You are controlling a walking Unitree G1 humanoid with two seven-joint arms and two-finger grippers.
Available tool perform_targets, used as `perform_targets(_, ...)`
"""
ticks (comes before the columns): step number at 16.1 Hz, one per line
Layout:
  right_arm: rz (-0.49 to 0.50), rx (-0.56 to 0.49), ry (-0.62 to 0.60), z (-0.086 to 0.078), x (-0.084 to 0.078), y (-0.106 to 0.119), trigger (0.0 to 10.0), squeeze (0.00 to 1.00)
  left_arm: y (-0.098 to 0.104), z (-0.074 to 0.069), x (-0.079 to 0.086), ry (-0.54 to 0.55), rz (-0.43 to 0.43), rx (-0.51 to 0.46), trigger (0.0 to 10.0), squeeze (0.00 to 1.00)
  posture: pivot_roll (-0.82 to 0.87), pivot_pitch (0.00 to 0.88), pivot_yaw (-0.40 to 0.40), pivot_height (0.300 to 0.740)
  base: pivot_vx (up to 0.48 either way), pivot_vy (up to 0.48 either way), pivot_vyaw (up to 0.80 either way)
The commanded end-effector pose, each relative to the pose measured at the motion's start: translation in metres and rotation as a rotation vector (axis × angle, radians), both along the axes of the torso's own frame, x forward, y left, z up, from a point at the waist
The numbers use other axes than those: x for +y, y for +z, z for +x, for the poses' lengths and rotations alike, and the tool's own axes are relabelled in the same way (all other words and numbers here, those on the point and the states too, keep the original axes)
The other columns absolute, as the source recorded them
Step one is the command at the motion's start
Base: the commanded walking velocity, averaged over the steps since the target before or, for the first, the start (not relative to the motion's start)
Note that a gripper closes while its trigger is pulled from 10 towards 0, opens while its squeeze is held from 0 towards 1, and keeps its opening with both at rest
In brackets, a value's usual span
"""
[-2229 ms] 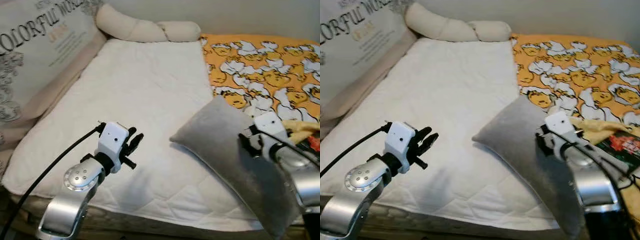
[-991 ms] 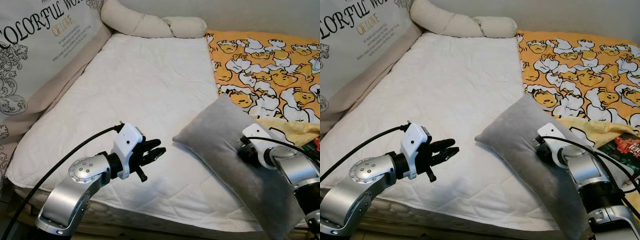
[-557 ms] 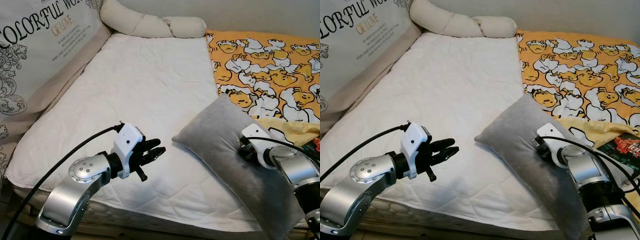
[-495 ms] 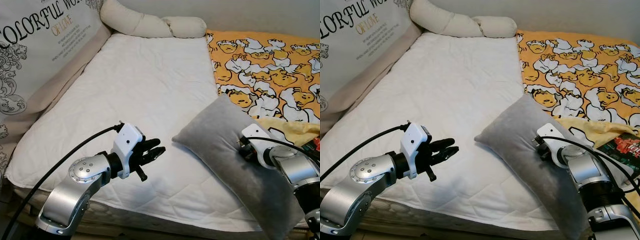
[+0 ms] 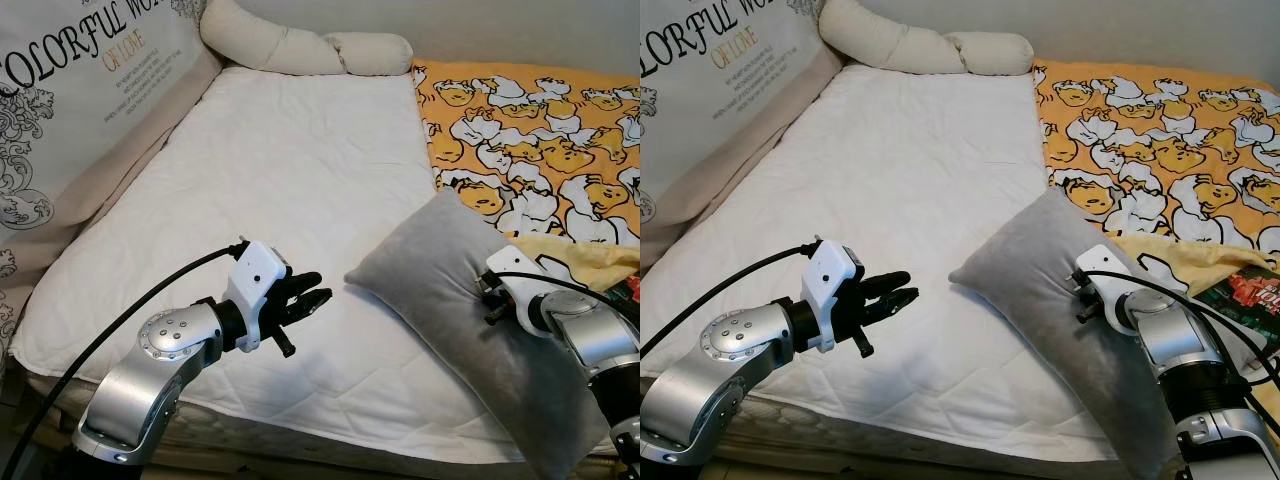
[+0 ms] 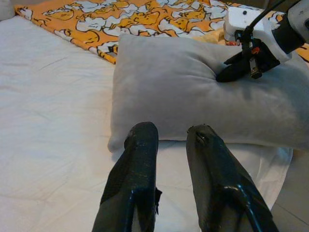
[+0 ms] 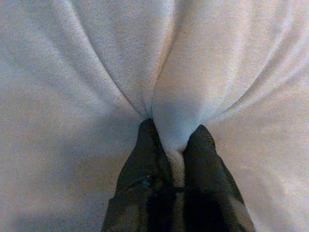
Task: Clean up the room
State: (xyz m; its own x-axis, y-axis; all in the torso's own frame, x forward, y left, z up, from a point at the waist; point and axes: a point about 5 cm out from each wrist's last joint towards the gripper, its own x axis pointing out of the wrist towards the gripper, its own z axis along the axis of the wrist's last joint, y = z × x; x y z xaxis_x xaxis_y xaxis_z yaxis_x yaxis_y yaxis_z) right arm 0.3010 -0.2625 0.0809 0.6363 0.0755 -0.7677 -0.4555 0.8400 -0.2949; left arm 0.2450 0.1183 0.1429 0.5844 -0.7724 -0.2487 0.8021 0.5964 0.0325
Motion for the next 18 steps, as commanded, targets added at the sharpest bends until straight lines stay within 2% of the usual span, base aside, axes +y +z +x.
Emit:
perform_targets(1, 0.027, 0.054, -0.017, -0.006, 0.000, -0.010, 0.0, 0.00, -0.001, 0.002, 0.000, 0.003, 0.019, -0.004, 10.0, 0.00, 0.01, 0.000, -0.006, 0.740, 0.000, 0.000, 0.00)
perform_targets(3, 0.049, 0.046, -0.029, -0.006, 0.001, -0.009, 0.0, 0.00, -0.001, 0.002, 0.000, 0.007, 0.021, -0.008, 10.0, 0.00, 0.01, 0.000, -0.009, 0.740, 0.000, 0.000, 0.00)
perform_targets(4, 0.095, 0.040, -0.042, -0.005, 0.004, -0.004, 0.0, 0.00, -0.001, 0.003, 0.001, 0.014, 0.024, -0.012, 10.0, 0.00, 0.01, 0.000, -0.010, 0.740, 0.000, 0.000, 0.00)
perform_targets(7, 0.199, 0.022, -0.077, 0.000, 0.011, 0.019, 0.0, 0.00, 0.001, 0.005, 0.005, 0.037, 0.030, -0.022, 10.0, 0.00, 0.02, 0.000, -0.012, 0.740, 0.000, 0.000, 0.00)
perform_targets(12, 0.458, -0.051, -0.035, 0.008, 0.051, 0.079, 0.0, 0.00, 0.004, 0.009, 0.010, 0.057, 0.032, -0.038, 10.0, 0.00, 0.00, 0.000, -0.006, 0.740, 0.000, 0.000, 0.00)
perform_targets(13, 0.578, -0.065, -0.025, 0.010, 0.068, 0.095, 0.0, 0.00, 0.004, 0.010, 0.010, 0.057, 0.031, -0.041, 10.0, 0.00, 0.00, 0.000, -0.006, 0.740, 0.000, 0.000, 0.00)
perform_targets(14, 0.592, -0.065, -0.024, 0.009, 0.070, 0.097, 0.0, 0.00, 0.004, 0.010, 0.010, 0.057, 0.032, -0.042, 10.0, 0.00, 0.00, 0.000, -0.006, 0.740, 0.000, 0.000, 0.00)
perform_targets(16, 0.797, -0.044, -0.099, 0.011, 0.094, 0.103, 0.0, 0.00, 0.005, 0.011, 0.009, 0.058, 0.027, -0.044, 10.0, 0.00, 0.00, 0.000, -0.009, 0.740, 0.000, 0.000, 0.00)
perform_targets(18, 0.854, -0.054, -0.173, 0.013, 0.101, 0.098, 0.0, 0.00, 0.005, 0.011, 0.009, 0.060, 0.025, -0.045, 10.0, 0.00, 0.00, 0.000, -0.009, 0.740, 0.000, 0.000, 0.00)
